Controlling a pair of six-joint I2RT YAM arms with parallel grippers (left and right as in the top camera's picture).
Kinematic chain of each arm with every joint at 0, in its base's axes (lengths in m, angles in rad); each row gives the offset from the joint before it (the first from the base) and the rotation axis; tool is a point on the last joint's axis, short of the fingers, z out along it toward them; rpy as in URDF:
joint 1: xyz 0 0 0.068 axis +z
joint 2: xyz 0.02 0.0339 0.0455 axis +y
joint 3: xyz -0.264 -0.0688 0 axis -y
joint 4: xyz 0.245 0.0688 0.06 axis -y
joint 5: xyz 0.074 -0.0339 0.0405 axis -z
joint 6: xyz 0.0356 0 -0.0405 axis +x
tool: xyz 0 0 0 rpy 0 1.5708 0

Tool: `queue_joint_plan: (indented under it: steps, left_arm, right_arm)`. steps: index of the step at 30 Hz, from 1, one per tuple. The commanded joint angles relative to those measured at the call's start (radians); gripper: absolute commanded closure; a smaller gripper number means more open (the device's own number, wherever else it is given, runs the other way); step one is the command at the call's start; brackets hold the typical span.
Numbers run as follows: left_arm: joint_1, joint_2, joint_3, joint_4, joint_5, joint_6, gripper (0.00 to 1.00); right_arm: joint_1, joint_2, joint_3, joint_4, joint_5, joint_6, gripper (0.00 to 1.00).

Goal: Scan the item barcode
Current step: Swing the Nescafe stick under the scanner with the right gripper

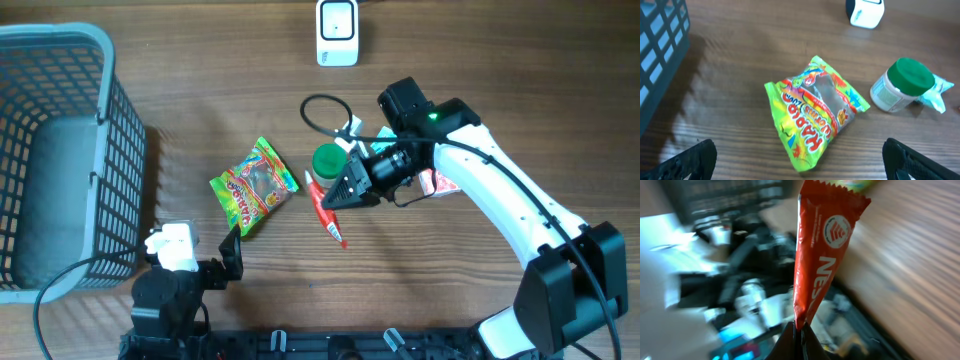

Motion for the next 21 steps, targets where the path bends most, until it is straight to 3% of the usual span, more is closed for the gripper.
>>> queue_joint_plan:
  steps: [1, 6, 11, 16, 19, 21]
  left_arm:
    - [-0.006, -0.008, -0.005, -0.029, 0.008, -0.006, 0.0]
    - [-0.005, -0.008, -0.005, -0.03, 0.008, -0.006, 0.0]
    - [-0.006, -0.008, -0.005, -0.03, 0.008, -0.006, 0.0]
    - [-0.006, -0.008, -0.005, -0.03, 0.008, -0.006, 0.0]
    - [-0.006, -0.008, -0.005, -0.03, 0.008, -0.006, 0.0]
    - [-0.006, -0.008, -0.005, -0.03, 0.008, -0.006, 0.0]
  right_arm:
    - [0.001, 0.0, 0.013, 0.111, -0.409, 0.035, 0.95]
    - [0.001, 0.0, 0.013, 0.303, -0.462, 0.257, 0.95]
    - [0.001, 0.0, 0.013, 0.403, -0.419, 0.258, 0.95]
    - [0.001, -0.004, 0.014, 0.704, 0.026, 0.384, 0.95]
    - [0.001, -0.004, 0.014, 0.92, 0.228, 0.291, 0.95]
    - [0.002, -0.003, 0.014, 0.969, 0.617, 0.167, 0.95]
